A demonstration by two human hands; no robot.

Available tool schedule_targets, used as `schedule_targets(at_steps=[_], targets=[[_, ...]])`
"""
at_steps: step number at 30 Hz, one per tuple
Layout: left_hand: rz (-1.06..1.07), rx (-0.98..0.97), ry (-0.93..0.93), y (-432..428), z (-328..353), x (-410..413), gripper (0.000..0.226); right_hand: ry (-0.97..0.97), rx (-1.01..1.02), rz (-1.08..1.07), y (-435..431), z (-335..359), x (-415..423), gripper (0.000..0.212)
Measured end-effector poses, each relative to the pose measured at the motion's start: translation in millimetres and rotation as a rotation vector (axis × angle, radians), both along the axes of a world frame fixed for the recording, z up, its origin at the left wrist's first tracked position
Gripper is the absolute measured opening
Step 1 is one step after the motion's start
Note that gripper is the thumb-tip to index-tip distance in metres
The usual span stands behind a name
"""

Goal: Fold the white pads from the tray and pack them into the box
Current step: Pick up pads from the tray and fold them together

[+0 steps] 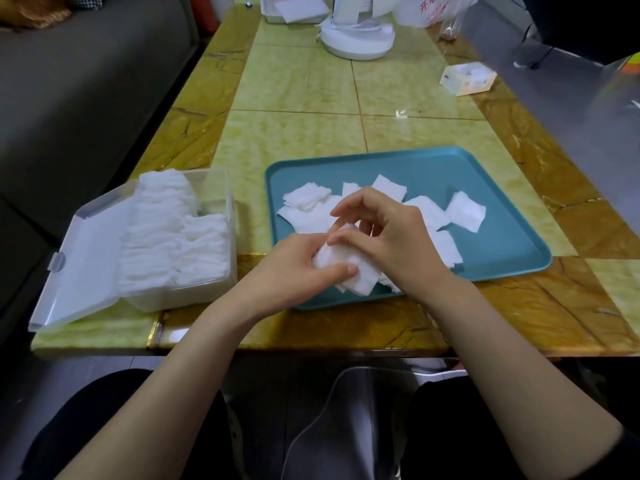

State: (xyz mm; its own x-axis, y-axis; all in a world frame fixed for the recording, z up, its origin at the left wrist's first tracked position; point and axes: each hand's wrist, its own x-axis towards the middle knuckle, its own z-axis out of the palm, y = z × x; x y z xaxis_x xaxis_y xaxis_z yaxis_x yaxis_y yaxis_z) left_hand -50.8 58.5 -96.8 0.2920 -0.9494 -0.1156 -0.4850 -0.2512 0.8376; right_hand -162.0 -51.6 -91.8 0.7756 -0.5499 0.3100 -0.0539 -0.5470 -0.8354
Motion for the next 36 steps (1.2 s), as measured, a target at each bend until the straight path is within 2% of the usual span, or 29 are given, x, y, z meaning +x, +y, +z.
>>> schedule_targets(at_steps=[2, 4, 8, 11, 14, 16, 18, 20, 24, 27, 30, 33, 36], targets=[[0.000, 0.005, -0.007, 0, 0, 0, 0.023, 0.009, -0.033, 0.020, -2, -1, 0, 0.018], [0.038, -0.022, -0.093, 1, -1, 0, 0.035, 0.075, -0.106, 0.066, -4, -3, 0, 0.023], [0.124, -0.147, -0.417, 7, -2, 3, 0.028, 0.208, -0.226, 0.161, -7, -12, 2, 0.043], [0.138, -0.275, -0.498, 10, -1, 8, 0.008, 0.148, -0.185, 0.162, -4, -7, 3, 0.038], [0.165, -0.389, -0.552, 16, 4, 13, 0.019, 0.100, -0.215, 0.117, 0, -3, 3, 0.044], [0.146, -0.418, -0.618, 20, 8, 17, 0.023, 0.110, -0.377, 0.095, 8, -4, 5, 0.051], [0.129, -0.397, -0.663, 24, 10, 23, 0.023, 0.130, -0.502, 0.083, 15, -7, 10, 0.050], [0.130, -0.365, -0.667, 28, 11, 31, 0.023, 0.121, -0.516, 0.066, 19, -9, 15, 0.041], [0.314, -0.254, -0.553, 40, 20, 58, 0.030, 0.012, -0.345, -0.058, 21, -2, 28, 0.014], [0.382, -0.028, -0.606, 44, 20, 79, 0.040, -0.001, -0.177, -0.129, 27, 10, 49, 0.017], [0.331, 0.204, -0.683, 46, 15, 81, 0.041, -0.044, -0.146, -0.104, 36, 20, 83, 0.023], [0.295, 0.251, -0.775, 49, 12, 78, 0.038, -0.034, -0.152, -0.014, 41, 25, 117, 0.026], [0.303, 0.226, -0.816, 54, 14, 79, 0.038, 0.138, -0.240, 0.098, 41, 22, 141, 0.033]])
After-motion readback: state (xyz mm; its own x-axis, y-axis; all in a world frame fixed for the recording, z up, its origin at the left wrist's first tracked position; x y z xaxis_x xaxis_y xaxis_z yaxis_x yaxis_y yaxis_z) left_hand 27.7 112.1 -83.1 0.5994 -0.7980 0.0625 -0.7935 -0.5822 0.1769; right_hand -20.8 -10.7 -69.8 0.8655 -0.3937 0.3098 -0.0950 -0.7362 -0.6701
